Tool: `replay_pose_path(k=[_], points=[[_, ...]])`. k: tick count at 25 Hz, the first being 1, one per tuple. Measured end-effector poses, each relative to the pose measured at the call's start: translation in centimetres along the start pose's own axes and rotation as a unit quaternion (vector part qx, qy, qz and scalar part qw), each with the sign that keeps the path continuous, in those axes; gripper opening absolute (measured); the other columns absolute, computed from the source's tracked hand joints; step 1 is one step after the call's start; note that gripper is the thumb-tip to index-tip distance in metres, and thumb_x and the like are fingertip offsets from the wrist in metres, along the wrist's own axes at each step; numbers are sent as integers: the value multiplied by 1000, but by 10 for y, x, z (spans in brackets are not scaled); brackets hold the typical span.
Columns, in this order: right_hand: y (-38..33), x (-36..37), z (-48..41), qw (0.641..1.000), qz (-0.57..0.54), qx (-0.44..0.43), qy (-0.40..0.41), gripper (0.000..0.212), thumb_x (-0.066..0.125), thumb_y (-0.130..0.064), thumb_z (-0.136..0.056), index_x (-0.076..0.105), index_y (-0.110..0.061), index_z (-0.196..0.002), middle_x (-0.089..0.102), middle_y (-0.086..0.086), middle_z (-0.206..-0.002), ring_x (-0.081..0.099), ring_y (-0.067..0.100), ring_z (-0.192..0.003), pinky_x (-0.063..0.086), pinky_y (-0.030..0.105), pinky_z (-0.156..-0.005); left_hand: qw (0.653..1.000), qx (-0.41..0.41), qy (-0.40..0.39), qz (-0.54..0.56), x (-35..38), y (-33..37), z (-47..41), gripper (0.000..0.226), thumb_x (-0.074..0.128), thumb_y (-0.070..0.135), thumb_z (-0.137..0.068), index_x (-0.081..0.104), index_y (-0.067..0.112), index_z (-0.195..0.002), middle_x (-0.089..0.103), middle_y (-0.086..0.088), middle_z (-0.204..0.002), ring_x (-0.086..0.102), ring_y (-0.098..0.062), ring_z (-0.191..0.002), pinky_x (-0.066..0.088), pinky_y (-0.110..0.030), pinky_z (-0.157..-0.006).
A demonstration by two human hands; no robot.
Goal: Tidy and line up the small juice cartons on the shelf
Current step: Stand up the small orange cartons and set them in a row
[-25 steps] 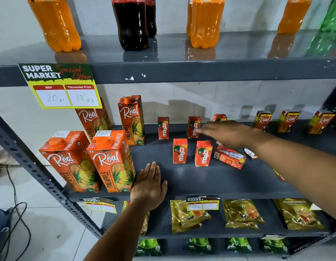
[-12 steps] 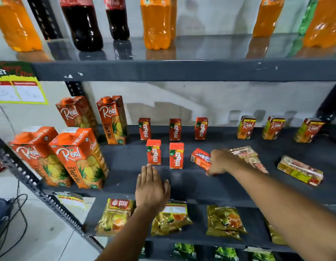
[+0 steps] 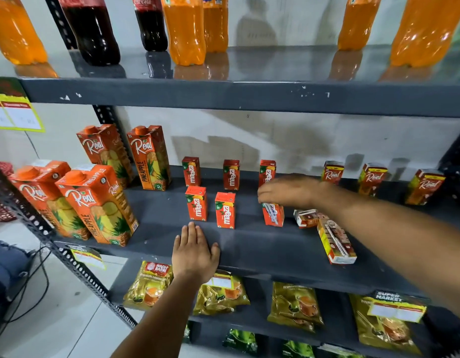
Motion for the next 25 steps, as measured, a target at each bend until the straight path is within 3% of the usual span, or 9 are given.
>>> replay_pose_path(k=[3, 5, 9, 12, 15, 22, 25], points=[[9, 4, -1, 990, 122, -75, -2, 29, 43, -35, -98, 58, -25, -121, 60, 2, -124, 56, 17, -107, 43, 28, -81, 1000, 2, -4, -1, 3, -2, -1, 80, 13, 56, -90, 9, 4, -150, 6, -14, -161, 2, -28, -147, 3, -40, -118], [17, 3, 1, 990, 125, -62, -2, 27, 40, -40, -96, 56, -29, -115, 61, 1, -122, 56, 12, -98, 40, 25, -73, 1000, 3, 0, -1, 4, -1, -2, 82, 11, 57, -88, 8, 4, -150, 6, -14, -161, 1, -28, -147, 2, -40, -118], [21, 9, 3, 993, 108, -51, -9, 32, 50, -30, -94, 56, -27, -125, 56, 0, -131, 54, 17, -111, 35, 20, -77, 1000, 5, 3, -7, 7, -3, -3, 82, 10, 58, -88, 9, 4, -150, 6, -14, -161, 2, -29, -147, 3, -40, -118], [25, 7, 10, 998, 59, -3, -14, 52, 59, -17, -90, 44, -30, -138, 45, -4, -146, 43, 21, -130, 41, 21, -86, 1000, 7, 6, -5, 7, -2, -3, 84, 7, 58, -86, 8, 4, -150, 6, -14, -161, 1, -29, -147, 2, -40, -118], [31, 0, 15, 995, 96, 20, -4, 81, 74, -6, -76, 37, -29, -144, 41, -2, -152, 38, 21, -136, 42, 35, -104, 1000, 6, 8, -2, 7, -3, -3, 85, 5, 59, -85, 9, 5, -150, 7, -14, -161, 2, -28, -147, 1, -40, -117], [22, 1, 6, 996, 90, -13, -20, 62, 72, -17, -82, 48, -31, -137, 51, -4, -144, 45, 20, -131, 45, 38, -101, 1000, 3, 9, -2, 8, -2, -2, 85, 4, 59, -85, 9, 4, -150, 7, -14, -161, 2, -28, -147, 1, -40, -117], [21, 1, -1, 996, 58, 58, -37, 63, 69, -43, -79, 48, -29, -137, 58, -1, -134, 53, 22, -119, 48, 39, -90, 1000, 5, 8, -7, 8, -2, -2, 82, 8, 58, -88, 8, 4, -150, 6, -14, -161, 1, -29, -147, 1, -40, -117]])
Point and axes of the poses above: each hand's wrist, its own z-axis away from the middle knuckle, its own x-axis out of the palm, y = z × x, the point moved 2 cm from there along -z, towards the middle knuckle
